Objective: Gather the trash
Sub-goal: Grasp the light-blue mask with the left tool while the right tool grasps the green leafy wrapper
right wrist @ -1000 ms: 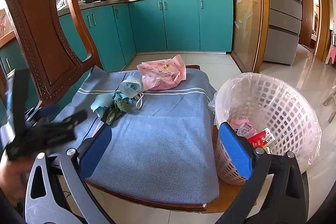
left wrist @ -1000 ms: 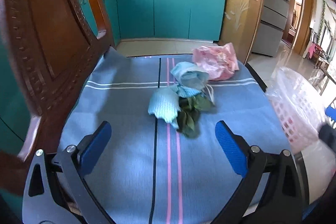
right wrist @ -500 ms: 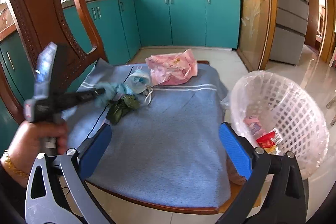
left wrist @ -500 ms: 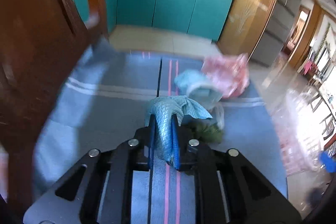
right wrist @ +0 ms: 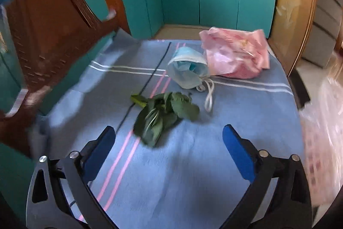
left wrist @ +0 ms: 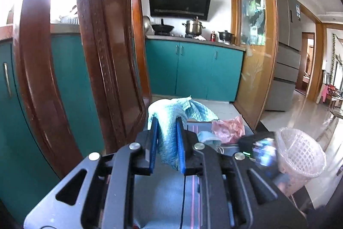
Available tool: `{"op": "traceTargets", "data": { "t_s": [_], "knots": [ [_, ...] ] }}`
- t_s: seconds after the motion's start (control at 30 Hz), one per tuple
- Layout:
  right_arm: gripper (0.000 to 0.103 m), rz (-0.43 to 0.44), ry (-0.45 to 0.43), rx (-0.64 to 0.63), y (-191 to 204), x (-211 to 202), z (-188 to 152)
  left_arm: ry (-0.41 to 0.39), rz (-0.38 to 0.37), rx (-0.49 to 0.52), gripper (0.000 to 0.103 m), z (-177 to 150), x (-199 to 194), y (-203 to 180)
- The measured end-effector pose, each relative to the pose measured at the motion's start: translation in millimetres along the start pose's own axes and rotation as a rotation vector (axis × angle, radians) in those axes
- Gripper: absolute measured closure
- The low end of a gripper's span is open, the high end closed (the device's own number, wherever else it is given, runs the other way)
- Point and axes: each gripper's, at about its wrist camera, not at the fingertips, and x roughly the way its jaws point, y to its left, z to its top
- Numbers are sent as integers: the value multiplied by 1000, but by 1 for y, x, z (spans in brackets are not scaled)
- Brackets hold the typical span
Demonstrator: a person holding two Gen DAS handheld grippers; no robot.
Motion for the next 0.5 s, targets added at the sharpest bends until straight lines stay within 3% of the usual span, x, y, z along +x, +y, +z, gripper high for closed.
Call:
{"op": "traceTargets", "data": {
  "t_s": [0.1,0.23,0.33,0.4,0.5],
  "knots": [
    [24,30,85,23,-1,32,8,35,-2,-17,86,-4,9,10],
    [38,57,83,-15,9,41,21,52,-30,-56,86,0,14,18],
    [58,60,84,-68,21,44,23,49,-46,-65,85,2,14,20],
    [84,50,77,-94,25,42,24,54,-56,-72,85,2,16,21],
    [93,65,59,-106,20,35,19,61,-59,-75,85,1,18,23]
  ]
}}
